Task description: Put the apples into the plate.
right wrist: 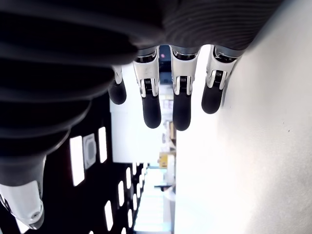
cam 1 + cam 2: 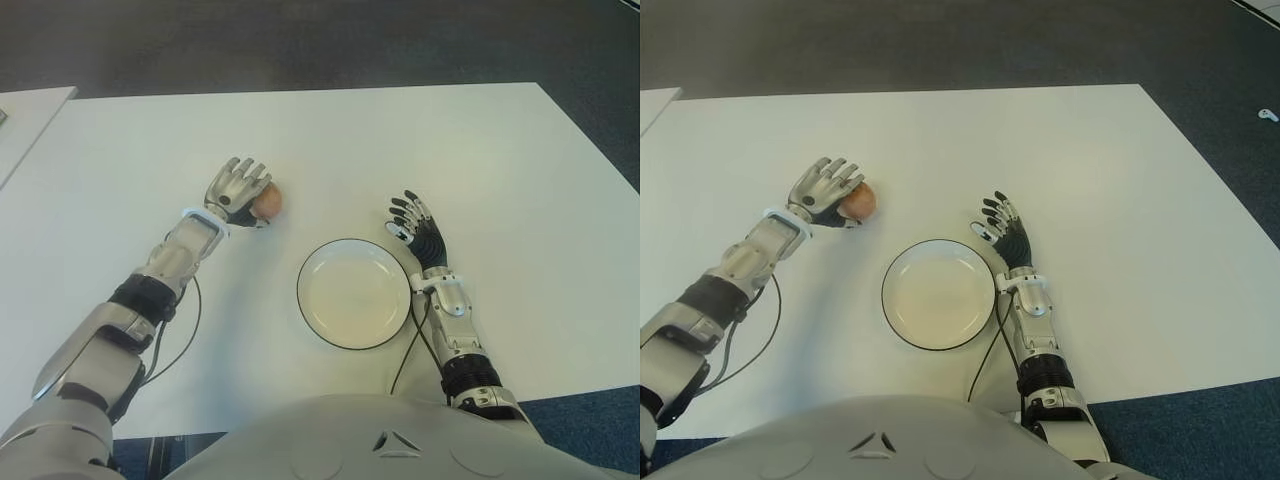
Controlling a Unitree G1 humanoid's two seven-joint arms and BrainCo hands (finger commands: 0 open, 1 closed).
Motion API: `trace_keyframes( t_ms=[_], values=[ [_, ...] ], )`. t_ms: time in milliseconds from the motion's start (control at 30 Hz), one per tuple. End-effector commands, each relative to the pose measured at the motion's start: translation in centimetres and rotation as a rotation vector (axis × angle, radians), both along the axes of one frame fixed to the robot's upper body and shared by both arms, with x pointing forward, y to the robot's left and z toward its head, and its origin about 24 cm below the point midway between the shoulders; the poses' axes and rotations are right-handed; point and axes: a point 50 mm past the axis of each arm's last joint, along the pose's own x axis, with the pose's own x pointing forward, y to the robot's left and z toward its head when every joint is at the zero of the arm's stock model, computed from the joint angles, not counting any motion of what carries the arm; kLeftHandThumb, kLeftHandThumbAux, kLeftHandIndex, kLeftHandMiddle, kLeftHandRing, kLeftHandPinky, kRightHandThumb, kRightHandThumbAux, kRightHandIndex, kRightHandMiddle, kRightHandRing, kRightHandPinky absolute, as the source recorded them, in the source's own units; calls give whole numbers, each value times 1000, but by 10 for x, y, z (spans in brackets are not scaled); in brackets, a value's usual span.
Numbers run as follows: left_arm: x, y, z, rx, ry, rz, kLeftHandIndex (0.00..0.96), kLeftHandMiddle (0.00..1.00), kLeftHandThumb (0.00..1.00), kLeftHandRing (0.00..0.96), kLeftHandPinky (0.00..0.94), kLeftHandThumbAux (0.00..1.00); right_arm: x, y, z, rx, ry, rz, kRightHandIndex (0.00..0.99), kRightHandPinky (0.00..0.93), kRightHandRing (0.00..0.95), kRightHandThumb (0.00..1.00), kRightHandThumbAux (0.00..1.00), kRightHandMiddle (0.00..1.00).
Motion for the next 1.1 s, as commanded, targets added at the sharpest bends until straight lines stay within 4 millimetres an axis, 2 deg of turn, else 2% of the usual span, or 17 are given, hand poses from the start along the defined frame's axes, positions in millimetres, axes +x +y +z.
trace_keyframes(
  t_ms=[33,267,633,1100],
  values=[
    [-4,4,-17,13,63,25,0,0,273,0,0,300,-30,-4,-40,10,220,-21,80,181,217,149,628,225],
    [0,10,-22,-7,64,50,0,0,286,0,0,304,-30,-5,-40,7,217,-17,84,206,228,153,632,231],
    [9,17,-30,-29,54,65,0,0,302,0,0,317,-32,-7,-40,-3,229,-13,80,163,213,127,630,217],
    [8,18,-45,-85,96,88,0,0,314,0,7,311,-34,-11,-40,1,224,-19,70,177,226,147,670,215]
  ],
)
